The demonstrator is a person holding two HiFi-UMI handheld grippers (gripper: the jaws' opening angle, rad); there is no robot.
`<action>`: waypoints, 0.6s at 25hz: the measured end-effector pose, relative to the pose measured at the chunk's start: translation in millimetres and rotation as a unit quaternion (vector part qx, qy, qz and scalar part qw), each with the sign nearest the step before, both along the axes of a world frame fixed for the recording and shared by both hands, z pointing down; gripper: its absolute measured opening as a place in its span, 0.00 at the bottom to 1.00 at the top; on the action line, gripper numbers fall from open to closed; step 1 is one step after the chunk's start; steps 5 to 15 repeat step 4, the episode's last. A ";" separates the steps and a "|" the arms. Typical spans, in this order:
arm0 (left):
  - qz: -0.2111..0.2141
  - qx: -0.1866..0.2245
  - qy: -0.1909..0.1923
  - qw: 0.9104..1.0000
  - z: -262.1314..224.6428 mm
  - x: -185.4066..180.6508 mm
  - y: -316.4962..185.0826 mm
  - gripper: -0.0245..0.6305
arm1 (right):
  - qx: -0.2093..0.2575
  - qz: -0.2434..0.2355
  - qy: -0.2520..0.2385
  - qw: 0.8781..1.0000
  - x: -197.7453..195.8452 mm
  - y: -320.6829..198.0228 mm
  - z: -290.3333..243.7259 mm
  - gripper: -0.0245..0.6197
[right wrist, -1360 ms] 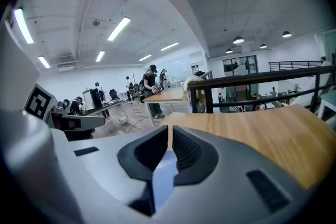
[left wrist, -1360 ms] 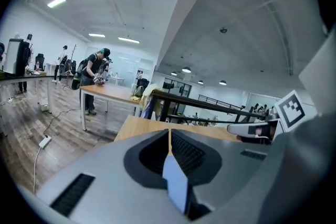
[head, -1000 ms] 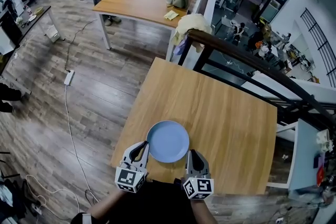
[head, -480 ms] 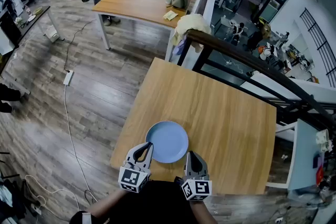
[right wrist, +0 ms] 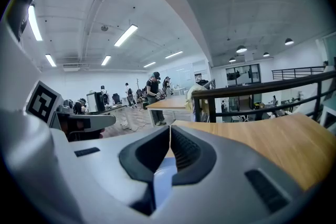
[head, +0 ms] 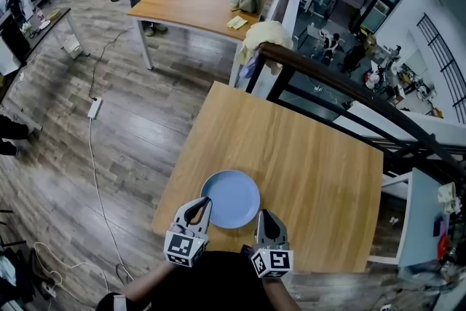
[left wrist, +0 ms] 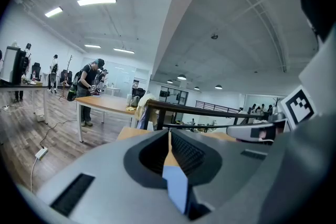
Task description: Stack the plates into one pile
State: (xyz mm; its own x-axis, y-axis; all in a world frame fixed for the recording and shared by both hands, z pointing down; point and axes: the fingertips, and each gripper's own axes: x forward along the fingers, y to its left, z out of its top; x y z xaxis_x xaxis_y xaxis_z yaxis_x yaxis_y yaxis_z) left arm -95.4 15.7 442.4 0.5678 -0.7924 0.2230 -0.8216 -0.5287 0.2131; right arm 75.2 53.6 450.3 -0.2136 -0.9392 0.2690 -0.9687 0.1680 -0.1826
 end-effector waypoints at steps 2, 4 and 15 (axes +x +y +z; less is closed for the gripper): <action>-0.001 0.000 0.000 1.000 0.7 0.5 -1.0 0.09 | 0.000 -0.003 0.004 1.000 0.8 -0.9 1.7 0.09; -0.001 0.000 -0.001 1.000 2.4 1.0 -2.6 0.09 | -0.001 -0.005 0.006 1.000 1.8 -2.2 4.6 0.09; -0.001 0.000 -0.001 1.000 2.4 1.0 -2.6 0.09 | -0.001 -0.005 0.006 1.000 1.8 -2.2 4.6 0.09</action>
